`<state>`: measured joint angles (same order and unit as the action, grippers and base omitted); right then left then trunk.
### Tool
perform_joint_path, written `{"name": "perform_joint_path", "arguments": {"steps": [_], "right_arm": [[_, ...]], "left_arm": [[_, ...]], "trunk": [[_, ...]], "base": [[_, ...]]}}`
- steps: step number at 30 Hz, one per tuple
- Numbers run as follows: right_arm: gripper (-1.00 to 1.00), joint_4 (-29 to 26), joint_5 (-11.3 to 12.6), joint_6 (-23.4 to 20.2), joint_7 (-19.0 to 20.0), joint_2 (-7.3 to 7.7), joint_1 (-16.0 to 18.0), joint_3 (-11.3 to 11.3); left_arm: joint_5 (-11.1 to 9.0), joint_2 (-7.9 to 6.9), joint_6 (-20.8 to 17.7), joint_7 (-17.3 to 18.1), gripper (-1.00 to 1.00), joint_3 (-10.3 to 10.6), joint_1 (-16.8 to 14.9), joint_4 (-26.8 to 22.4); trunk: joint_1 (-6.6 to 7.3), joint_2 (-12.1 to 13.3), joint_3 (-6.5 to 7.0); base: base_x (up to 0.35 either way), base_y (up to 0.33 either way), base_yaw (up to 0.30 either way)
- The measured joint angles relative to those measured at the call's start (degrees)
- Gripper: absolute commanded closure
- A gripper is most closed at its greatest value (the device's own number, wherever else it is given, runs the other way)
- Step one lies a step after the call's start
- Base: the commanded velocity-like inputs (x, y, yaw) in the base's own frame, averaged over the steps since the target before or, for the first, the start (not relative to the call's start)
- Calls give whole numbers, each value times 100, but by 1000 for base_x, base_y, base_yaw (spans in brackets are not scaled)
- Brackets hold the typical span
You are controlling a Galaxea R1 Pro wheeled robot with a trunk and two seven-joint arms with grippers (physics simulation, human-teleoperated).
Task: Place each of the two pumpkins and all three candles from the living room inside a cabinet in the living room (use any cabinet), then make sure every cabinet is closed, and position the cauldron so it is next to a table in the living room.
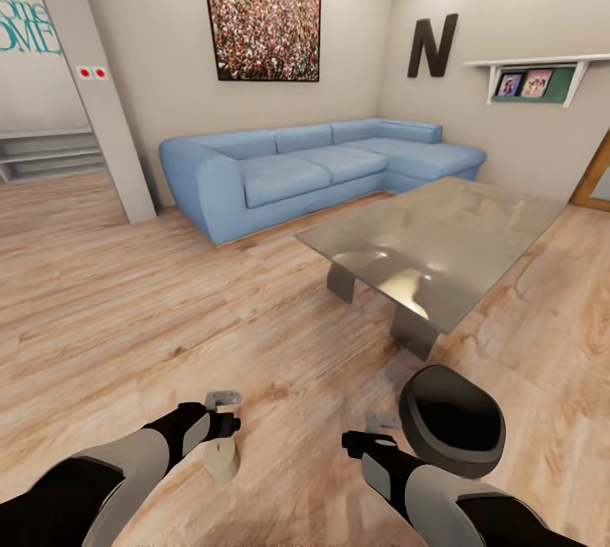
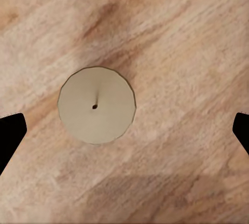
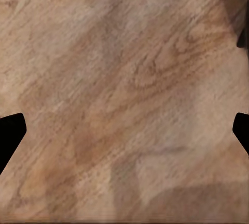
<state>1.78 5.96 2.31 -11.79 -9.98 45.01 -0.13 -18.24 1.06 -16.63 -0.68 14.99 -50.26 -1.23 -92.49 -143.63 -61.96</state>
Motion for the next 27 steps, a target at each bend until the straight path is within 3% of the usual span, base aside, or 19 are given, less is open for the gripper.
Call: {"name": "perform_joint_path", "arguments": {"steps": [3,13,17,18,19,20,22,25,27], "right_arm": [[-100,0,0,0,0,0,0,0],[-100,-13,-16,2,1,0,2,11],[-100,-264,-41,-155,-5,0,14,57],[-100,-758,-46,-609,-14,-1,20,79],[-100,-1585,-16,-1750,-25,-1,13,84],[-100,-2068,-26,-2087,-29,-1,23,104],[-100,-3117,2,-3286,-105,-2,19,123],[-100,-3726,21,-4059,-200,-2,15,161],[-100,-3877,32,-4287,-232,-2,15,238]], "left_arm": [[0,-4,-2,-2,-100,0,0,0],[0,-9,6,-3,-100,0,0,-3],[0,-4,6,-3,-100,0,0,0],[0,-5,5,-3,-100,0,0,0],[0,-7,5,-3,-100,1,-1,0],[0,-7,6,-3,-100,1,0,-1],[1,-2,6,-3,-100,6,0,-1],[0,10,6,-3,-100,7,0,-1],[3,40,6,-3,-100,8,0,0]], "trunk": [[-8,-4,-67],[-7,-5,-67],[-7,-5,-67],[-7,-5,-66],[-8,-4,-68],[-7,-5,-66],[-7,-5,-66],[-7,-5,-67],[-7,-5,-67]], "base": [[0,0,0],[24,15,0],[13,8,0],[2,1,0],[2,1,0],[1,1,0],[0,0,0],[0,0,0],[0,0,0]]}}
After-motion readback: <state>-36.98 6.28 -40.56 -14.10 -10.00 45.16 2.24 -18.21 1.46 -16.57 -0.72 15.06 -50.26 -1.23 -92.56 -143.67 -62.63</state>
